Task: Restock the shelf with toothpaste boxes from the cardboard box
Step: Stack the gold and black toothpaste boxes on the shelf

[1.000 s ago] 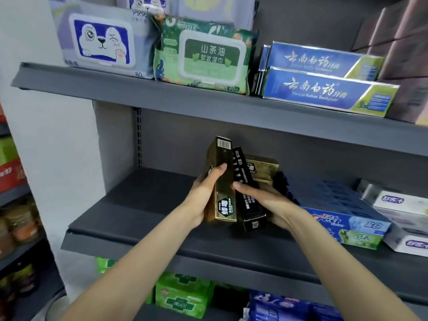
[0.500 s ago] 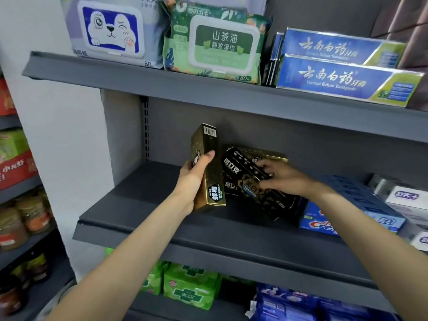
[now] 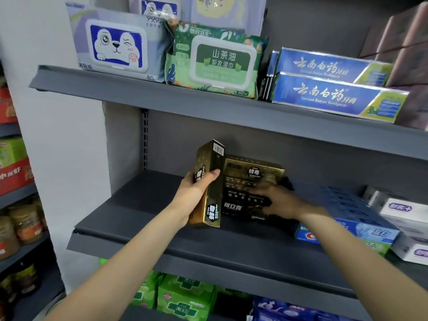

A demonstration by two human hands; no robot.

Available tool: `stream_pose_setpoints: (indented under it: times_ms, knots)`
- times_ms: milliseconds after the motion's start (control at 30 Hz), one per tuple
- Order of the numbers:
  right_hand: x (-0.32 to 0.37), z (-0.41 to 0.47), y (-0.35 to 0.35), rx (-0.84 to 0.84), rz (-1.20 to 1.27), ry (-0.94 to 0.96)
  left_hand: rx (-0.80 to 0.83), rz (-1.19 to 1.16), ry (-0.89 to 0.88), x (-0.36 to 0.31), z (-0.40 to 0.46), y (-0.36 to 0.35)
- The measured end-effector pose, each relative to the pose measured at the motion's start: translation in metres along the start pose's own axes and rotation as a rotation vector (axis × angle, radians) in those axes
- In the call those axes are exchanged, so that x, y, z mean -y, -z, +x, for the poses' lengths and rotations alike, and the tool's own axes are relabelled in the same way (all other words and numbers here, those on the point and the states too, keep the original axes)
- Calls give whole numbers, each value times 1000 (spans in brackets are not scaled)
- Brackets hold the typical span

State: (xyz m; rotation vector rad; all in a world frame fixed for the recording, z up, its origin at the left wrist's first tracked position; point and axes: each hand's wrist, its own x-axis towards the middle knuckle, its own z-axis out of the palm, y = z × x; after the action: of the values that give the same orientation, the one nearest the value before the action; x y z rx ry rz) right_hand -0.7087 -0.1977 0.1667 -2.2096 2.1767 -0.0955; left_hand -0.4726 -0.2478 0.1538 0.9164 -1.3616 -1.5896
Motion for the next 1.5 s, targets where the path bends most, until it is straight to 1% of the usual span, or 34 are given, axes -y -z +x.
stream_pose_setpoints:
  times_ms: [67, 100, 200, 267, 300, 367, 400, 433, 467, 500, 567, 667, 767, 833, 900, 967, 1033, 1067, 1133, 1167, 1267, 1333, 1433, 1500]
  knots:
    - [0, 0, -11, -94, -73, 26, 17, 89, -35, -1, -1, -3]
    - [1, -2, -13, -110, -66, 23, 25, 148, -56, -2, -2, -4]
    - [8, -7, -7, -89, 78, 10, 39, 382, -160, -5, -2, -11]
    - [15, -11, 2, -127, 298, -38, 61, 562, -232, -6, -1, -14]
    - [20, -13, 7, -164, 496, -103, 69, 662, -258, -8, -1, -16]
    - [27, -15, 14, -202, 1061, -239, 60, 901, -306, -11, -1, -19]
    - [27, -15, 17, -200, 1302, -254, 41, 1025, -334, -13, -1, -21]
    - [27, -16, 20, -173, 1448, -244, 22, 1138, -366, -14, -2, -24]
    - [27, -19, 23, -135, 1506, -219, 9, 1232, -402, -16, -2, -27]
    - [27, -20, 23, -108, 1513, -191, 10, 1305, -438, -18, -2, -30]
    - [29, -24, 20, -109, 1498, -139, 33, 1411, -504, -21, 0, -36]
    - [22, -26, 13, -230, 1509, -44, 28, 1490, -579, -26, 8, -38]
    - [13, -31, 9, -305, 1632, 65, -22, 1491, -629, -30, 12, -34]
    - [7, -34, 7, -318, 1708, 80, -49, 1399, -557, -31, 16, -28]
    - [2, -34, 5, -325, 1729, 82, -48, 1278, -483, -28, 19, -25]
    - [1, -34, 5, -344, 1758, 65, -34, 1220, -487, -25, 21, -28]
    - [0, -34, 7, -397, 1730, 13, -43, 1181, -523, -25, 24, -32]
    - [1, -34, 8, -432, 1664, -31, -52, 1167, -535, -26, 27, -34]
    - [0, -32, 12, -499, 1435, -130, -73, 1120, -543, -28, 38, -37]
    - [-1, -29, 14, -529, 1330, -181, -79, 1070, -533, -29, 44, -39]
    - [-8, -12, 18, -621, 1150, -311, -70, 896, -463, -29, 62, -51]
    - [-17, 0, 18, -675, 1009, -396, -72, 837, -411, -26, 73, -63]
    - [-24, 8, 17, -650, 695, -459, -49, 849, -367, -17, 88, -74]
    - [-25, 10, 14, -606, 528, -444, -11, 881, -362, -10, 93, -78]
